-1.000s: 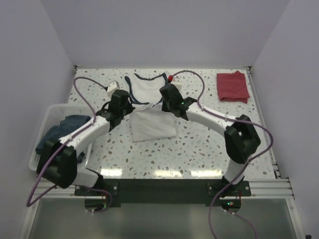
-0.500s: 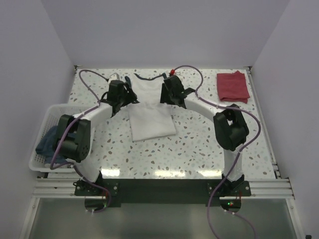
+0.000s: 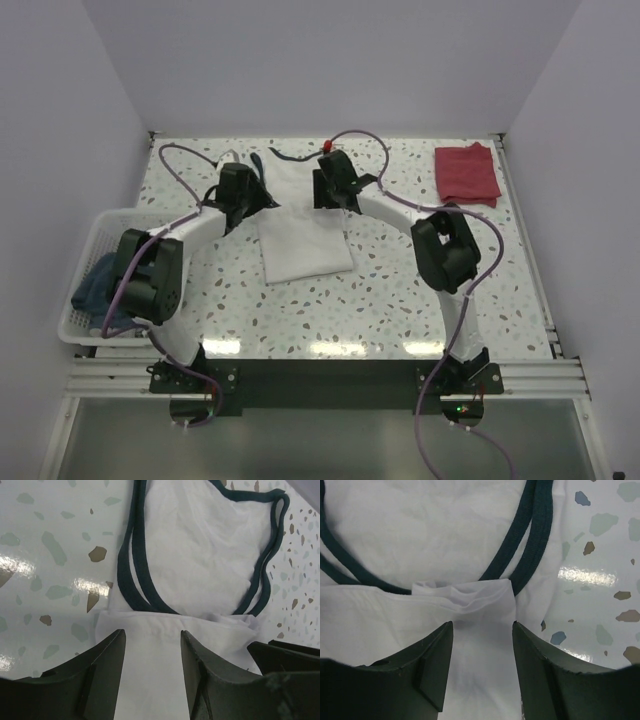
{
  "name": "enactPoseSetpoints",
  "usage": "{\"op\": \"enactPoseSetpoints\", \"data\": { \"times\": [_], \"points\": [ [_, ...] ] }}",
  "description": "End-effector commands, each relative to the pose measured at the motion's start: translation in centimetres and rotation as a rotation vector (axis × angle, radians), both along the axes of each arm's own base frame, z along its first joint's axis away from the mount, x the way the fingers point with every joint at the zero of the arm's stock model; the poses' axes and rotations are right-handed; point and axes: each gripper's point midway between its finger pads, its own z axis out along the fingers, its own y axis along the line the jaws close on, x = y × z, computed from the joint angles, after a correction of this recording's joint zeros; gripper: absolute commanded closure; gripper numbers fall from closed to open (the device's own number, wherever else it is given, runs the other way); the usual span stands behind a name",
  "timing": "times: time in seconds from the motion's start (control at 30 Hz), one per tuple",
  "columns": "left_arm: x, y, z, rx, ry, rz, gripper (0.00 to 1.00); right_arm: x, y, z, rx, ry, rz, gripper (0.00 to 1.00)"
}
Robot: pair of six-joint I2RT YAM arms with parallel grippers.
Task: Fold and stack the tank tops
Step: Fold the tank top
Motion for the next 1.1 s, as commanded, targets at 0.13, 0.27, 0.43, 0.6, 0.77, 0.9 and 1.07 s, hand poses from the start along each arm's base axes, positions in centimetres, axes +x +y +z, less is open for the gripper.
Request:
{"op": "enactPoseSetpoints", "data": {
  "times": [0.13, 0.27, 0.43, 0.6, 0.77, 0.9, 1.07],
  "points": [
    [-0.9, -1.1, -2.3, -0.043, 0.049, -0.022, 0.48, 1.7, -1.7, -3.1, -0.105, 0.044, -0.057, 0.56],
    [-1.9, -1.3, -3.3, -0.063, 0.072, -0.023, 0.47, 1.4, -3.9, -4.1, -0.119, 0.080, -0.138, 0.57],
    [-3.0, -1.9, -2.7, -0.088, 0.053, -0.062, 0.38, 1.5, -3.4, -1.0, -0.040, 0.019, -0.098, 0.32],
    [-5.5, -0.8, -1.0, -0.069, 0.050, -0.037, 0.35, 0.6, -4.2, 5.1, -0.004, -0.061, -0.101, 0.24],
    [-11.5, 1.9, -2.1, -0.070, 0.133, 0.076, 0.36, -4.9, -7.2, 4.1, -0.005, 0.007, -0.131, 0.23],
    [-15.7, 1.5, -3.5, -0.112, 0.180, 0.069, 0.38, -10.3, -8.3, 2.7, 0.091, 0.073, -0.115, 0.25],
    [-19.7, -0.6, -5.4, -0.132, 0.238, 0.018, 0.37, -14.5, -7.8, -0.8, 0.169, 0.162, -0.060, 0.25]
  ]
}}
